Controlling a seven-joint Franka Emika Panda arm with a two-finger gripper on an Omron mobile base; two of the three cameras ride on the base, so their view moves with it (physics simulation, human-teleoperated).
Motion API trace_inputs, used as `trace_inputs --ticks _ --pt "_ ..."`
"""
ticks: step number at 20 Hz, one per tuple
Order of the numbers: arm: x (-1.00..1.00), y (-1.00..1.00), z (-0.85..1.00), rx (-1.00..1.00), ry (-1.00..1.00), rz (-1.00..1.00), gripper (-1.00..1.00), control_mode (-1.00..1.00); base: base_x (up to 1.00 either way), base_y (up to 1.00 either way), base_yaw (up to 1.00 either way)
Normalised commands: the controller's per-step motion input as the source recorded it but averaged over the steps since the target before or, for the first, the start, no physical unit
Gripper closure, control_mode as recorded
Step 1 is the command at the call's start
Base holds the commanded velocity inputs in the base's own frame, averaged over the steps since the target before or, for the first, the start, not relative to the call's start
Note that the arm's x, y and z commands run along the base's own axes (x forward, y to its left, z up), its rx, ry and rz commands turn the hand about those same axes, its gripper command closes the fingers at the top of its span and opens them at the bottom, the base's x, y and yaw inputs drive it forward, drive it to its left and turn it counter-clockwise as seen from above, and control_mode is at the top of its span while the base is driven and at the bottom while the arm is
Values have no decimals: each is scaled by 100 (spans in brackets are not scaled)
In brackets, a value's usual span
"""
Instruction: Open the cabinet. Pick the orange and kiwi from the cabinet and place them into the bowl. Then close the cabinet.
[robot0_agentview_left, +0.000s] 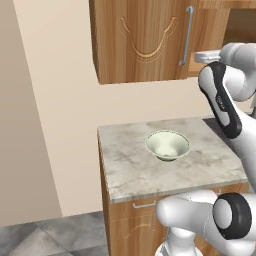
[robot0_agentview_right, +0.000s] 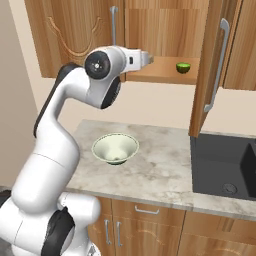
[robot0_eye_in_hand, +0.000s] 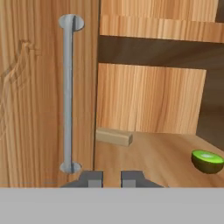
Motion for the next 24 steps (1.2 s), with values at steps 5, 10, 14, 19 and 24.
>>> trace_inputs --ticks 5,10,14,19,24 --pt "0 26 10 0 0 0 -100 -100 0 0 0" --pt "0 4 3 0 0 0 -100 -100 0 0 0" --pt "0 3 7 0 1 0 -100 -100 0 0 0" --pt "0 13 12 0 1 0 -100 -100 0 0 0" --pt "1 20 2 0 3 0 -100 -100 0 0 0"
